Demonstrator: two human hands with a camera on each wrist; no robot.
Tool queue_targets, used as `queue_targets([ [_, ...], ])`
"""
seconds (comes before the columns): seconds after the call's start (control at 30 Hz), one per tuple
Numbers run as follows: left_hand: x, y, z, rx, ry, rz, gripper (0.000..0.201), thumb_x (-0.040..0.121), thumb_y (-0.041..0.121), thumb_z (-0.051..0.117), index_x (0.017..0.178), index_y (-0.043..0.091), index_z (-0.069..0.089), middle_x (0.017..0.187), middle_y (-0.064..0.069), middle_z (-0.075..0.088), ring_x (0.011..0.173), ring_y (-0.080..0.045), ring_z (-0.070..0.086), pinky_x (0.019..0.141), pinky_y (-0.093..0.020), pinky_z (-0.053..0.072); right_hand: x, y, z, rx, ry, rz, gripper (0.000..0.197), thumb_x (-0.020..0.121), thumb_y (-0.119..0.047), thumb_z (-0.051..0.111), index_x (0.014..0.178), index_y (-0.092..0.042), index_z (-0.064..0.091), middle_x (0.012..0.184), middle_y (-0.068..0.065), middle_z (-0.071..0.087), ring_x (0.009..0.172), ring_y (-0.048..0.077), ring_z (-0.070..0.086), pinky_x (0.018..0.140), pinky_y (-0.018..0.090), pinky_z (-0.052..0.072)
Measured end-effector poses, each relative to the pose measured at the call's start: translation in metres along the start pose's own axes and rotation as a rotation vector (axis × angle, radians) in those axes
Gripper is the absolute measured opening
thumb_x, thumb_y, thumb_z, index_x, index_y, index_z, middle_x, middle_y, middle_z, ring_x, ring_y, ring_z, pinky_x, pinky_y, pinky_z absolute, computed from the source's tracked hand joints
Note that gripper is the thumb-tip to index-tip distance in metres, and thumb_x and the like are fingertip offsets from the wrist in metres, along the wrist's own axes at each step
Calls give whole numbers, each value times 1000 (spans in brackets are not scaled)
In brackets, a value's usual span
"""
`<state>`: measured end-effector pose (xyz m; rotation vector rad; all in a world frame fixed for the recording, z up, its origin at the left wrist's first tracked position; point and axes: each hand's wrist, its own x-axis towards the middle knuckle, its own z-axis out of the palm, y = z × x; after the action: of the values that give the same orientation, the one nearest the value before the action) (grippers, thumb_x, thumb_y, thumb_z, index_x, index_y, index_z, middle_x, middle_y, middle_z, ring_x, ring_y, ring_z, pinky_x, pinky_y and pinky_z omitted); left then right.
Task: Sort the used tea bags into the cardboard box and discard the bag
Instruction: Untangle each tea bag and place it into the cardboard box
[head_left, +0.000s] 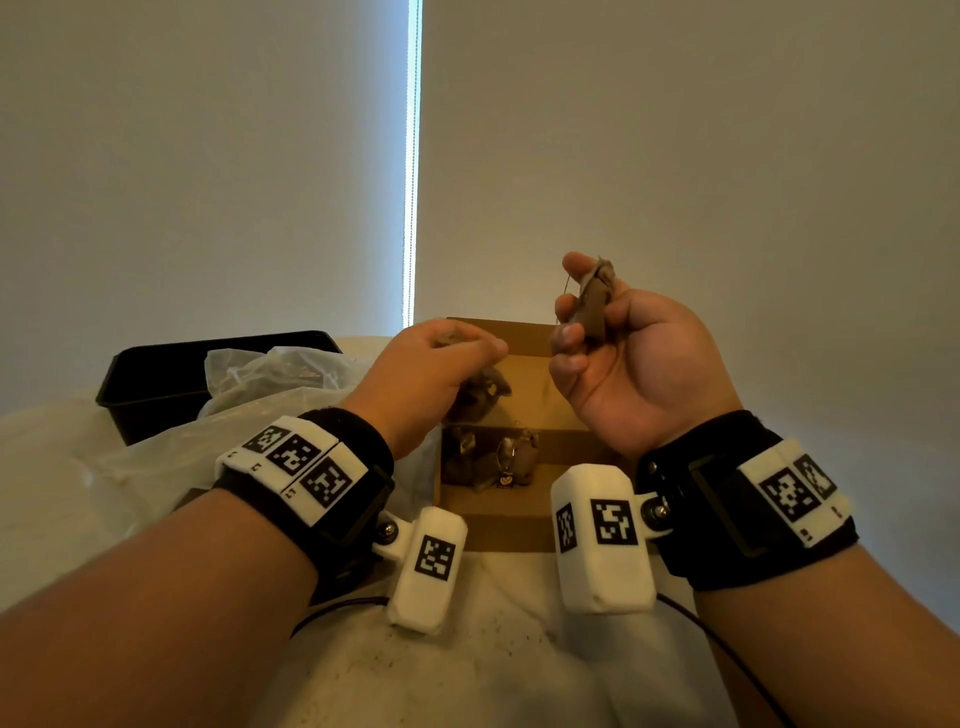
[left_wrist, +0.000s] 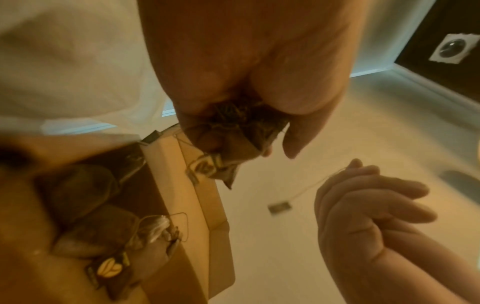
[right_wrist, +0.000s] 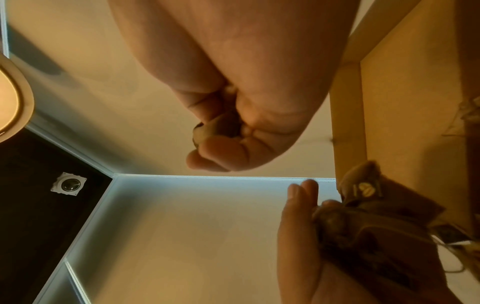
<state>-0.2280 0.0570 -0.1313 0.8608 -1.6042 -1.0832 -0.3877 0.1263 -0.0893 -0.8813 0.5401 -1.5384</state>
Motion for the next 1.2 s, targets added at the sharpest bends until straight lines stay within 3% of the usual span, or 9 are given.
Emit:
queue_targets([
  [0.17, -7, 3, 8, 224, -185, 53, 10, 95, 36, 64, 103, 38, 69, 103, 6, 72, 97, -9, 69, 87, -27, 55, -2, 0, 1, 16, -37, 26, 42, 93, -8, 29, 112, -15, 66, 79, 6, 59, 54, 13, 54, 44, 20, 43],
  [0.3, -8, 2, 10, 242, -268, 48, 19, 96, 40, 61, 109, 33, 72, 105, 3, 74, 102, -16, 69, 99, -44, 53, -2, -1, 0, 31, -49, 56, 42, 93, -8, 30, 112, -15, 66, 80, 7, 59, 55, 12, 55, 44, 19, 45],
  [0.47, -8, 2, 11, 257, -320, 60, 21, 96, 40, 61, 111, 32, 74, 102, 6, 74, 100, -14, 69, 99, -46, 53, -1, -2, -2, 68, -53, 68, 42, 93, -8, 29, 112, -14, 66, 78, 7, 60, 55, 12, 56, 45, 18, 45],
  [0.67, -8, 0, 13, 247, -294, 56, 16, 92, 34, 68, 103, 25, 73, 96, -4, 74, 93, -23, 71, 94, -50, 56, 0, -2, -3, 114, -52, 104, 42, 93, -8, 30, 111, -15, 67, 75, 6, 60, 53, 11, 57, 43, 18, 46],
  [0.83, -7, -3, 16, 229, -277, 32, 22, 89, 32, 71, 109, 24, 65, 101, -7, 74, 94, -24, 72, 92, -49, 57, 0, -2, -1, 135, -74, 118, 43, 79, -7, 38, 110, -16, 67, 74, 5, 60, 51, 11, 57, 41, 18, 46],
  [0.93, -6, -3, 16, 246, -291, 32, 24, 90, 34, 70, 113, 27, 67, 101, -3, 74, 94, -20, 72, 93, -46, 57, 0, -2, 0, 135, -83, 119, 42, 82, -7, 37, 110, -15, 67, 74, 5, 60, 51, 11, 57, 41, 18, 46],
  [1.2, -6, -6, 16, 323, -347, 49, 12, 93, 32, 68, 101, 28, 75, 90, 4, 74, 88, -15, 70, 91, -41, 56, 2, 0, -2, 123, -104, 152, 44, 93, -8, 27, 112, -15, 66, 75, 5, 60, 51, 11, 57, 39, 19, 45],
])
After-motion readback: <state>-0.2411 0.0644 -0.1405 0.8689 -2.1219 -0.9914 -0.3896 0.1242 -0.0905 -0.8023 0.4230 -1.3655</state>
